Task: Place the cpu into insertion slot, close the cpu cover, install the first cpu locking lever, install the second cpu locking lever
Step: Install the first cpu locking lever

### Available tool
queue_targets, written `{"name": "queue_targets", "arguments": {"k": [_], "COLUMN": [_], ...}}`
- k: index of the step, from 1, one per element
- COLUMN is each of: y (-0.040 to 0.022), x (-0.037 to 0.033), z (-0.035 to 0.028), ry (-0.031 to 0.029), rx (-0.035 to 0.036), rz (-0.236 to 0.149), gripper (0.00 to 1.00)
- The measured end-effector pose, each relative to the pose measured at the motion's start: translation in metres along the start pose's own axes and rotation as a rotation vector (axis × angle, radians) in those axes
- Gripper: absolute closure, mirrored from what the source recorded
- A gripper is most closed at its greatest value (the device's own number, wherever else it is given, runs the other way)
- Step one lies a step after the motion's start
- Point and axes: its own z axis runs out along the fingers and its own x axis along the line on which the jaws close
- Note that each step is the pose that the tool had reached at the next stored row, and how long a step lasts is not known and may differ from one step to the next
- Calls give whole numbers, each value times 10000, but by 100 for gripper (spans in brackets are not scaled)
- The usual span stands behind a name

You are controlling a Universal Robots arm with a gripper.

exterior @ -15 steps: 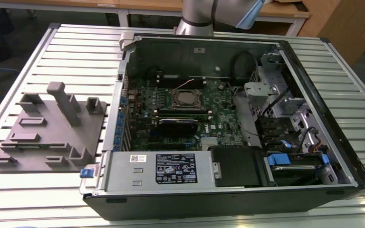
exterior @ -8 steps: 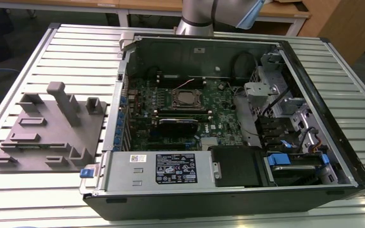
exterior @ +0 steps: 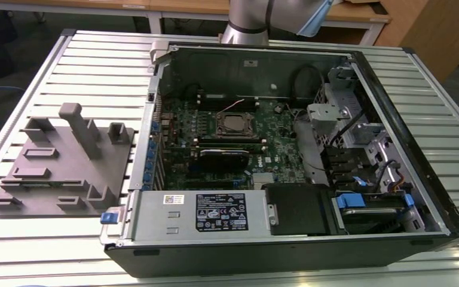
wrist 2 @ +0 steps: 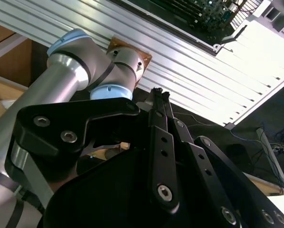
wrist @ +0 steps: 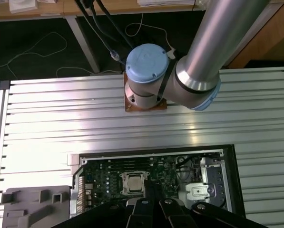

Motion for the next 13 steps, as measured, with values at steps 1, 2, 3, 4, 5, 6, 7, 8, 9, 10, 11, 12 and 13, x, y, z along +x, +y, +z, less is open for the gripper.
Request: {"name": "queue_targets", "arguments": {"k": [1, 2, 3, 4, 5, 6, 7, 8, 9, 10, 11, 12, 13], "y": [13, 24, 35, 46, 58, 70, 81, 92, 105, 115, 126, 138, 150], "x": [0, 0, -1, -1, -1, -1, -1, -1, -2, -2, -1, -2, -2], "z": [-48, -91, -134, -178, -222, -268, -311, -354, -399, -442, -485, -529, -573], "ry": [0, 0, -1, -1, -1, -2, -2, -3, -2, -3, -4, -3, -3], "rx": [1, 1, 0, -1, 2, 1, -1, -1, 2, 0, -1, 0, 2], "rz": [1, 3, 3, 5, 6, 7, 8, 9, 11, 12, 13, 15, 16], "gripper": [90, 90, 90, 90, 90, 90, 90, 90, 90, 90, 90, 90, 90]}}
